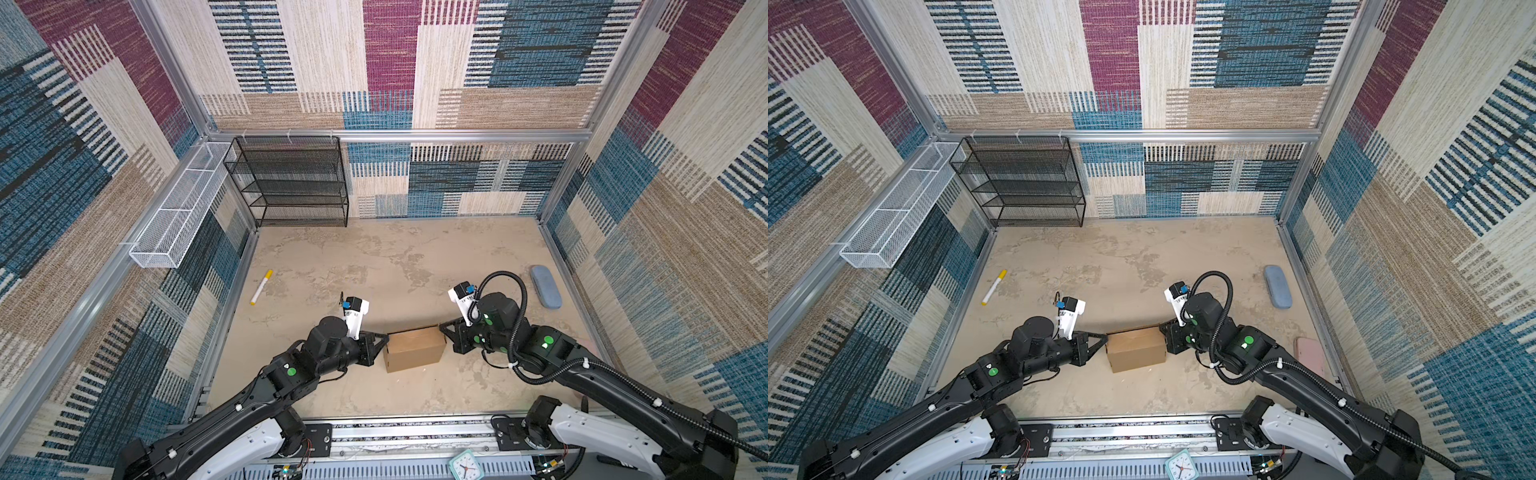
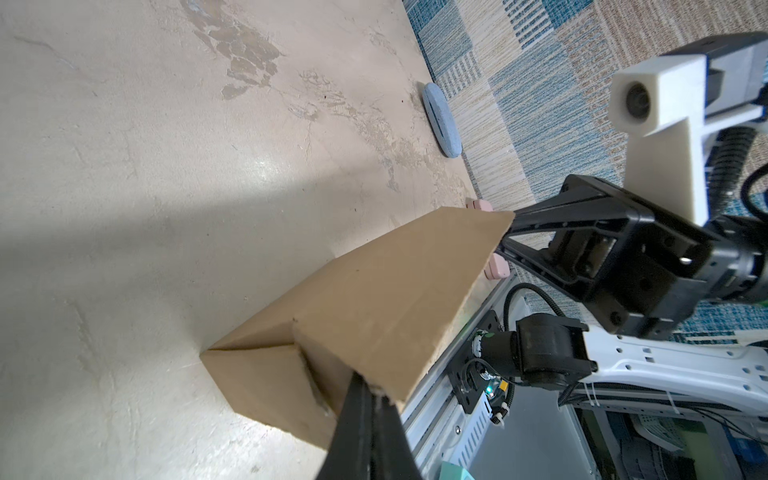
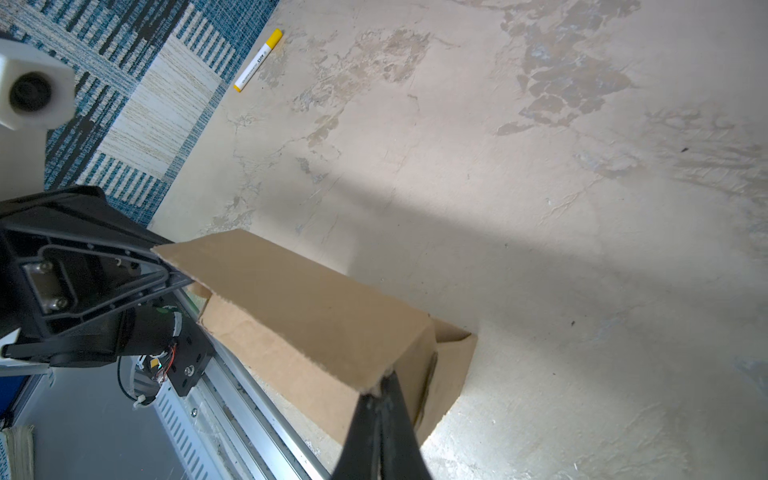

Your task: Fold the paper box

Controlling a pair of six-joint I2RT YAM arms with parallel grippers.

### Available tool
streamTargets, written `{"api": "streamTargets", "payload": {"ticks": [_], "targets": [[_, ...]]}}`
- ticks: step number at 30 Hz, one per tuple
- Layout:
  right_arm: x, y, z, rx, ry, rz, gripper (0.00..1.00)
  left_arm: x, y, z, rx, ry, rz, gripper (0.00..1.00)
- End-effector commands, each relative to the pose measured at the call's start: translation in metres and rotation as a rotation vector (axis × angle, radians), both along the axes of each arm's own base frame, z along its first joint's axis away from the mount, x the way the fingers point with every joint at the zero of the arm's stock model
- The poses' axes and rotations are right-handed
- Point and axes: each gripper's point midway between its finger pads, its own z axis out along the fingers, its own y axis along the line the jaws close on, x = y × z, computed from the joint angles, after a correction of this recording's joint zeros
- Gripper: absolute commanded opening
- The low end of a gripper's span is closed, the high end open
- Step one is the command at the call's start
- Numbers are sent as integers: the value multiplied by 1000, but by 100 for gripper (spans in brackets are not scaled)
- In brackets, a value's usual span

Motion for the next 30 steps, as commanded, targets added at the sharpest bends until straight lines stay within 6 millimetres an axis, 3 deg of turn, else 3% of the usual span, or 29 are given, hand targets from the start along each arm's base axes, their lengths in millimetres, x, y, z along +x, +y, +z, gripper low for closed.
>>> {"api": "streamTargets", "payload": {"ticks": [1,30], "targets": [[-27,-19,-30,-123,159,-2,0,-16,12,-38,124,95,-25,0],[-45,-29,-41,-43,183,-82,0,-29,7,-57,158,107,-31,0]]}}
